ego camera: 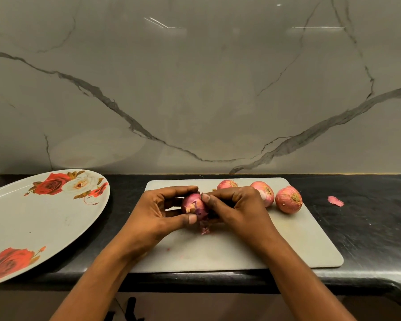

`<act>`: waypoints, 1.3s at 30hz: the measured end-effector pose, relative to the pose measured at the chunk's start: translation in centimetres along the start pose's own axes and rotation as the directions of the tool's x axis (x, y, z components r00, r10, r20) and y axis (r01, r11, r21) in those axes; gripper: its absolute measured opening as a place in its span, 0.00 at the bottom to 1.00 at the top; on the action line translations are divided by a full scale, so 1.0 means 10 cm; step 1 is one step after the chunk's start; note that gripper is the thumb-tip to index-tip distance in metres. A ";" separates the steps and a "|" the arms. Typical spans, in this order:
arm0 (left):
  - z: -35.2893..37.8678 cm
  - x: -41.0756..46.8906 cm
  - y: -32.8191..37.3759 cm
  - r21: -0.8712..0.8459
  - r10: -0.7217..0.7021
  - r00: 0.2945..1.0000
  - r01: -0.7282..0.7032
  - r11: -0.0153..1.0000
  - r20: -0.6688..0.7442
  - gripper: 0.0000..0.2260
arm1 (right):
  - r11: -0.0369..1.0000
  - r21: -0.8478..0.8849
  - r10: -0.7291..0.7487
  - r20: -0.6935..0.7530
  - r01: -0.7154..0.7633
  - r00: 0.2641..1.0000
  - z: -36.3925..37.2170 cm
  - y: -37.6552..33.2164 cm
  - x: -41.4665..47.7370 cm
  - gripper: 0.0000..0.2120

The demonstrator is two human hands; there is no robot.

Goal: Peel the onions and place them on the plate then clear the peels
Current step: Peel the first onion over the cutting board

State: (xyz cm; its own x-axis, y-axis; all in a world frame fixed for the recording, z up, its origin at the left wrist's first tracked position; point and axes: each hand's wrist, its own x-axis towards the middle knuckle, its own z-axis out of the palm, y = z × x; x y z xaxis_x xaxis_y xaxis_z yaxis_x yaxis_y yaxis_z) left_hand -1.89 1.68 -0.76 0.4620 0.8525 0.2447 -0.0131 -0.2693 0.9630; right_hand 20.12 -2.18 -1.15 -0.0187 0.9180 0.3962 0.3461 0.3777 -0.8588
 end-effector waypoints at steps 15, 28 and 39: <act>0.00 -0.02 0.03 0.001 0.015 0.999 -0.015 1.000 -0.047 0.27 | 0.983 0.134 0.140 -0.129 -0.123 0.982 0.02 -0.09 -0.03 0.07; 0.03 -0.04 0.05 0.067 0.005 1.000 -0.005 0.998 0.006 0.24 | 0.990 0.079 0.118 0.033 -0.120 0.992 0.03 -0.21 -0.06 0.05; 0.01 -0.04 0.02 0.000 0.018 1.000 -0.018 1.000 0.011 0.24 | 0.997 0.036 0.066 0.051 -0.068 0.996 0.03 -0.15 -0.05 0.10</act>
State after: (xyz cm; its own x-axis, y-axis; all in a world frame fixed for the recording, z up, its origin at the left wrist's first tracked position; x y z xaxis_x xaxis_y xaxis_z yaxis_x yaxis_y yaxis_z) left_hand -2.01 1.28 -0.64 0.4710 0.8426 0.2610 -0.0216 -0.2847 0.9584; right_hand 19.34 -3.22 -0.13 -0.0438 0.9460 0.3213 0.3128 0.3184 -0.8949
